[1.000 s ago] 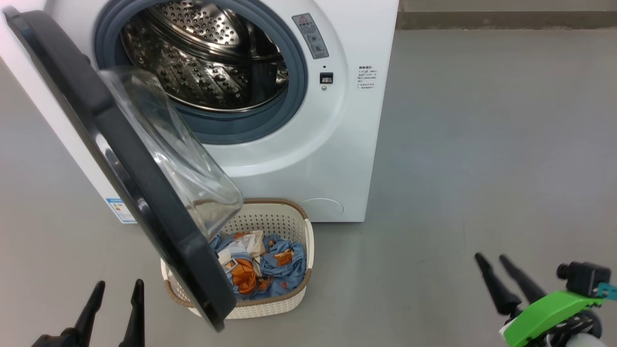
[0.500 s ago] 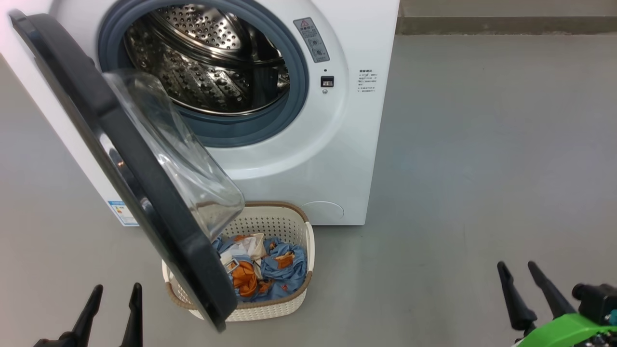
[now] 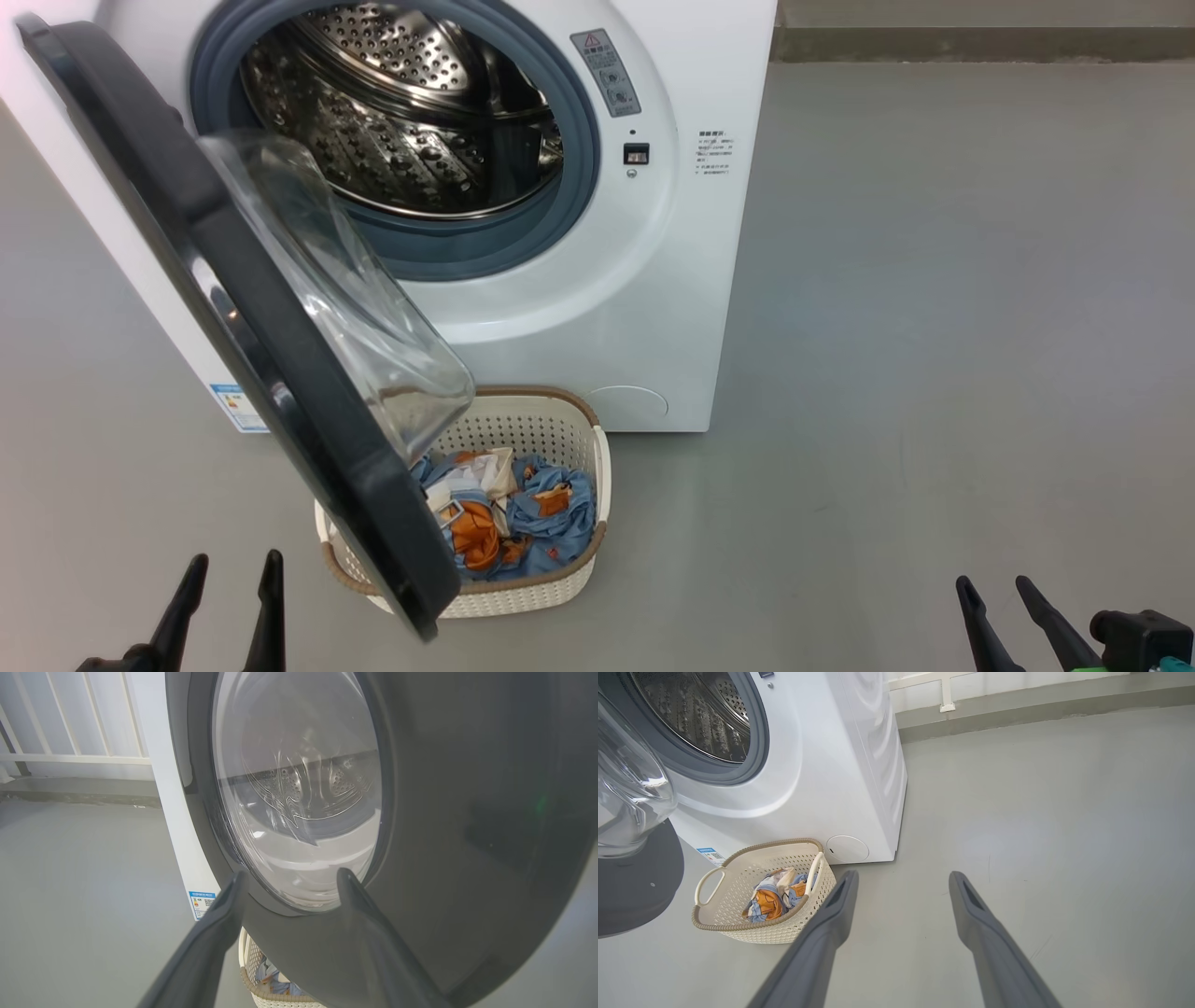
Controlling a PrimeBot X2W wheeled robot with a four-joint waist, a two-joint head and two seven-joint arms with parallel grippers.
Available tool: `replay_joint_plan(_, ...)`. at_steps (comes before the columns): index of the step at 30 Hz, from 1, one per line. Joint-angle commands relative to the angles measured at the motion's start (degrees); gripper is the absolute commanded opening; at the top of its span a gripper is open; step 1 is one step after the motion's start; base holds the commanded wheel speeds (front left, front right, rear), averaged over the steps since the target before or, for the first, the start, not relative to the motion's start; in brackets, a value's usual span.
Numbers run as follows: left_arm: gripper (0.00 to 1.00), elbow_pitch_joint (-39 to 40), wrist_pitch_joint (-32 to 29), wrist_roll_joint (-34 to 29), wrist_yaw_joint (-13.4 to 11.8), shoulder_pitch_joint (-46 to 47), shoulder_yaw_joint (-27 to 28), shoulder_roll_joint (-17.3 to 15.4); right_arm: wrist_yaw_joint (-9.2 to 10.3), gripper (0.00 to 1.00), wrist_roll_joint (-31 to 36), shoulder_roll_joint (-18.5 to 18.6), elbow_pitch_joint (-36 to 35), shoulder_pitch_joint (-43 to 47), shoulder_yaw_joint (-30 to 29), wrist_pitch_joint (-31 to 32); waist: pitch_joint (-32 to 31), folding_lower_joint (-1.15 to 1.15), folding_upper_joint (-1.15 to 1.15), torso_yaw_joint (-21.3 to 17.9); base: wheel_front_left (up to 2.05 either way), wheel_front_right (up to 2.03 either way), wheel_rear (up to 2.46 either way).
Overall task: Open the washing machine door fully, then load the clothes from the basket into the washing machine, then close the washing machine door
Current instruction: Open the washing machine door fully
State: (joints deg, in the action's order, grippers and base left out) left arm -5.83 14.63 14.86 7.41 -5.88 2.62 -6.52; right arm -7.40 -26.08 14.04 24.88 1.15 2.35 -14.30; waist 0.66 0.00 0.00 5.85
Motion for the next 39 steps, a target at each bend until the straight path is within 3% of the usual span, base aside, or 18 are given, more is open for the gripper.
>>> replay_joint_plan(1,1.00,1.0,0.4,-0.3,0.1,2.1,2.1,-0.9,-0.09,1.00,0.9,0.7,-1.1,-0.4,0.7,-0.7,0.1,0.00,0.00,0.0,0.00,0.00,0.00)
replay_joint_plan(2,0.89,0.9,0.4,-0.2,0.1,2.2,2.1,-0.9,-0.09,1.00,0.9,0.6,-1.1,-0.4,0.6,-0.7,0.2,0.00,0.00,0.0,0.00,0.00,0.00)
replay_joint_plan(3,0.46,0.8,0.4,-0.1,0.1,2.3,2.1,-0.9,-0.09,1.00,1.0,0.6,-1.1,-0.5,0.6,-0.7,0.2,0.00,0.00,0.0,0.00,0.00,0.00)
replay_joint_plan(4,0.15,0.7,0.4,-0.1,0.1,2.4,2.0,-1.0,-0.09,1.00,1.0,0.6,-1.1,-0.5,0.6,-0.7,0.2,0.00,0.00,0.0,0.00,0.00,0.00)
replay_joint_plan(5,0.00,0.6,0.4,0.2,0.1,2.6,2.1,-0.9,-0.09,1.00,1.0,0.6,-1.2,-0.6,0.6,-0.7,0.2,0.00,0.00,0.0,0.00,0.00,0.00)
replay_joint_plan(11,0.00,5.6,0.4,1.8,0.1,4.4,5.8,0.4,-0.09,1.00,1.3,0.5,-1.8,-0.8,0.3,-0.7,0.5,0.00,0.00,0.6,0.00,0.00,0.00)
replay_joint_plan(17,0.00,18.8,0.4,3.5,0.1,6.4,8.7,1.8,-0.09,1.00,1.7,0.5,-2.4,-0.9,0.3,-0.7,1.2,0.00,0.00,1.2,0.00,0.00,0.00)
replay_joint_plan(20,0.00,26.9,0.4,4.2,0.1,7.0,6.2,2.4,-0.09,1.00,2.0,0.4,-2.7,-1.0,0.3,-0.7,1.7,0.00,0.00,1.5,0.00,0.00,0.00)
replay_joint_plan(24,0.00,34.1,0.4,3.5,0.1,6.6,-1.9,2.6,-0.09,1.00,2.3,0.4,-3.0,-1.3,0.4,-0.7,2.3,0.00,0.00,1.7,0.00,0.00,0.00)
replay_joint_plan(28,0.00,34.0,0.4,1.1,0.1,5.8,-12.0,1.6,-0.09,1.00,2.6,0.2,-3.1,-1.7,0.7,-0.7,2.8,0.00,0.00,1.6,0.00,0.00,0.00)
replay_joint_plan(32,0.00,28.8,0.4,2.3,0.1,5.4,-19.8,2.0,-0.09,1.00,2.8,0.2,-3.0,-2.1,1.1,-0.7,3.1,0.00,0.00,1.2,0.00,0.00,0.00)
replay_joint_plan(39,0.00,18.3,0.4,4.3,0.1,7.1,-24.6,1.2,-0.09,1.00,3.0,0.1,-2.7,-2.7,1.4,-0.7,3.4,0.00,0.00,1.0,0.00,0.00,0.00)
